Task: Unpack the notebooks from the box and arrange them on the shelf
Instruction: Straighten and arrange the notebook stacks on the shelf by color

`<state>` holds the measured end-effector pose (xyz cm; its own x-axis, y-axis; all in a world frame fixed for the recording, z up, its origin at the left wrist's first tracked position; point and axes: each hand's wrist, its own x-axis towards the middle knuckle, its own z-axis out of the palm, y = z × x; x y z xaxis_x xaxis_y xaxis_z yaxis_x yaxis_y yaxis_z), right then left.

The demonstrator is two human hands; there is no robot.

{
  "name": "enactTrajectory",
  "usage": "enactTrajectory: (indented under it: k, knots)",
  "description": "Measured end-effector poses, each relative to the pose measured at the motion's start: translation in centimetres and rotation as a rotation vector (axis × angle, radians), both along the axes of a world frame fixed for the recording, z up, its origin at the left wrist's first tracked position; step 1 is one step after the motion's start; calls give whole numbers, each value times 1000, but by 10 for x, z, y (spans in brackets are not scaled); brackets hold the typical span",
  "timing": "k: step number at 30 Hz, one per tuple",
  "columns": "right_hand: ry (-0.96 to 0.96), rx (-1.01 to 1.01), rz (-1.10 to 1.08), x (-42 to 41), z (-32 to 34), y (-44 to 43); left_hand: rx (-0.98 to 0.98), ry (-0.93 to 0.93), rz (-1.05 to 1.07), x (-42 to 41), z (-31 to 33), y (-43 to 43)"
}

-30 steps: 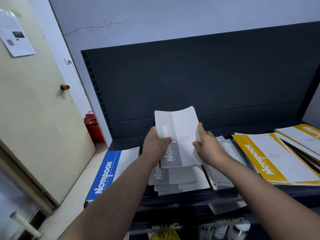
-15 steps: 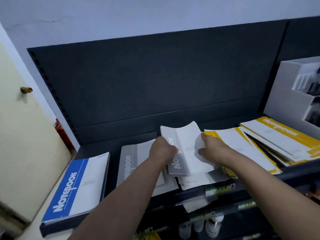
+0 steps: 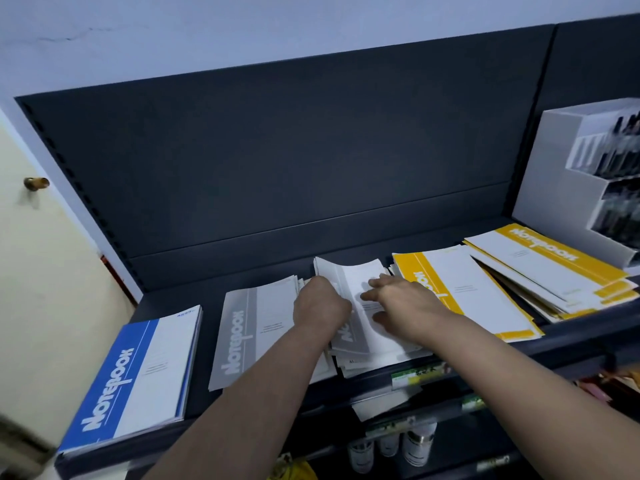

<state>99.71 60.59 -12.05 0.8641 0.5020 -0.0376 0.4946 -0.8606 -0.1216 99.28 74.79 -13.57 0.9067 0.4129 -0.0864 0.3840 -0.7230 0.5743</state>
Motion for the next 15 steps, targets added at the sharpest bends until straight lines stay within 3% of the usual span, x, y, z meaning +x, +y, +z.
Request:
enactTrajectory:
  k: [6,11,15]
  knots:
    - [32,-145,-2,-5,-3,2,237,117,-9,1,-2,11]
    - [35,-182,-21,-5,-3,5,126,69,-7,-2,-5,17]
    - [-3,-62,-22,-8,-2,17,-6,-70,82,-10,9,53]
